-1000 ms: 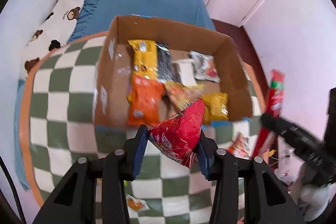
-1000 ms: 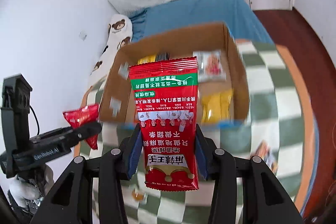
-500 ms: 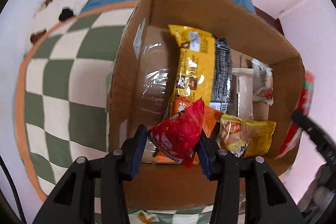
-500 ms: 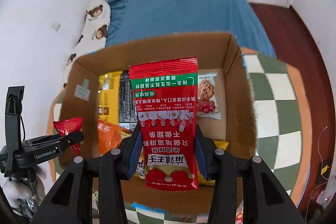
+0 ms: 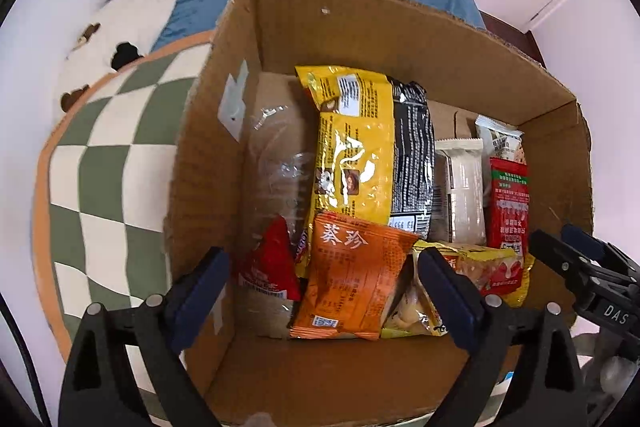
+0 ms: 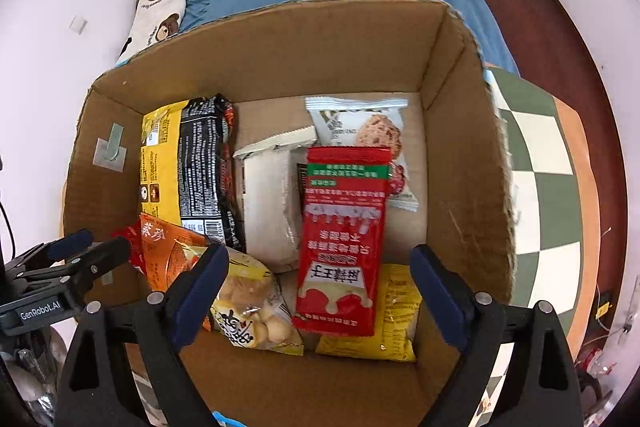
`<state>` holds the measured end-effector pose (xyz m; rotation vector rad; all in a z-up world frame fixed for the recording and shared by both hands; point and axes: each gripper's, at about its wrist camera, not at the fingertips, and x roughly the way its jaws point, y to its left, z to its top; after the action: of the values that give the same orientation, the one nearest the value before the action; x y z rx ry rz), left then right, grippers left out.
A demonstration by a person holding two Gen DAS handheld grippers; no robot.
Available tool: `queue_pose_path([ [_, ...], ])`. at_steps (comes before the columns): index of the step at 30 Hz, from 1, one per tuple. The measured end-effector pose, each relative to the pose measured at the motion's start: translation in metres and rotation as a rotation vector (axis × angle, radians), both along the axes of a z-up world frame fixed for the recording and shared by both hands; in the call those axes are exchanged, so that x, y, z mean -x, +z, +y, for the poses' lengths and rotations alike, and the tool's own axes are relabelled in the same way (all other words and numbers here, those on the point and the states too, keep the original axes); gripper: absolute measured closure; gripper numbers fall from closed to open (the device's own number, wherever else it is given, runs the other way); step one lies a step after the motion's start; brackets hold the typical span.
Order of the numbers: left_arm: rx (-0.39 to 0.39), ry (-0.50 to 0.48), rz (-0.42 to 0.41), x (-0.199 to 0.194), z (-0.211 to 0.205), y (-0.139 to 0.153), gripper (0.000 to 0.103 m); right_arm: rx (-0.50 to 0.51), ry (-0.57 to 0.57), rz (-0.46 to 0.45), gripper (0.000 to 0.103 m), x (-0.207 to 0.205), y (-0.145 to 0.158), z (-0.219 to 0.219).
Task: Organize snacks
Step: 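Lower both red packets into the cardboard box and open both tools, then grasp the orange-yolk pastry with the left tool while the right tool grasps the brown biscuit packet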
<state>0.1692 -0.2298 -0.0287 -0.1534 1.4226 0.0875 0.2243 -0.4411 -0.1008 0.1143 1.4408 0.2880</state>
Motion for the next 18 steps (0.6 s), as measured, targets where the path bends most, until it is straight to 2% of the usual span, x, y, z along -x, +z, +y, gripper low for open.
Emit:
queue_pose_path([
  [4,-0.021,0.000,-0.045,0.008,-0.002,0.009,0.006,-0.005,-0.010,-0.021,0.009,0.012,0.005,-0.008],
  [10,-0.070,-0.019,-0.127,0.038,-0.014,0.029,0.006,0.018,0.016,-0.104,0.009,0.040,0.023,-0.008],
  [18,-0.083,-0.016,-0.224,0.081,-0.026,0.055,0.006,0.009,0.010,-0.208,0.009,0.081,0.054,-0.008],
])
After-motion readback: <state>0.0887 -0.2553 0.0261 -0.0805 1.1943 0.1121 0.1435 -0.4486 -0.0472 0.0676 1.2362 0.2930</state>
